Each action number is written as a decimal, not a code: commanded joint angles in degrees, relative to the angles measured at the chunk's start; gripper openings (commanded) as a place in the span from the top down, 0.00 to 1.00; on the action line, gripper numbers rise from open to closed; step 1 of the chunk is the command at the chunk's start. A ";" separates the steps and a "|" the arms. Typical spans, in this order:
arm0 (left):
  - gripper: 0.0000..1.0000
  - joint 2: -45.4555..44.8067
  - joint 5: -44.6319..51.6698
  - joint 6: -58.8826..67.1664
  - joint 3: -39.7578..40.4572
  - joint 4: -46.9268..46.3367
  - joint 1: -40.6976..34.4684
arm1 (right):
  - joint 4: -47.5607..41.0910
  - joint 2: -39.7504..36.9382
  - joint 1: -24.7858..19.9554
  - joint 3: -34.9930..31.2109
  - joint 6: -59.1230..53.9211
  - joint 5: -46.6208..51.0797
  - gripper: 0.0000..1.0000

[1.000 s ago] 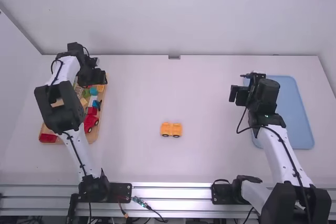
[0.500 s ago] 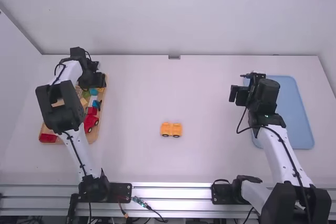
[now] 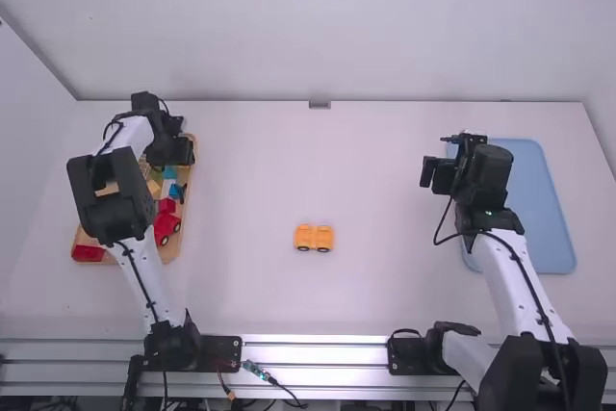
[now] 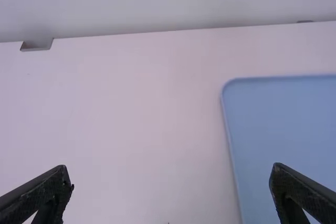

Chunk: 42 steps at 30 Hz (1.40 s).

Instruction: Assemble lego blocks to make yellow taxi

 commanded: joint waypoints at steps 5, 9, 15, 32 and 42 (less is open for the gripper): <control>0.44 1.40 -0.39 1.11 -0.28 0.79 0.17 | -0.42 -0.29 0.15 2.08 0.13 -0.09 0.01; 0.46 1.40 -0.39 1.11 -0.28 1.66 -0.02 | -0.44 -0.29 0.15 2.08 0.15 -0.09 0.01; 0.46 1.43 -0.42 1.15 -0.31 1.55 -0.02 | -0.44 -0.29 0.15 2.08 0.13 -0.09 0.01; 0.52 1.43 -4.28 1.17 -6.16 8.11 -0.26 | -0.42 -0.29 0.13 2.10 0.13 -0.07 0.01; 0.67 1.43 -2.80 1.13 -7.93 9.75 -0.26 | -0.37 -0.29 0.13 2.08 0.13 -0.09 0.01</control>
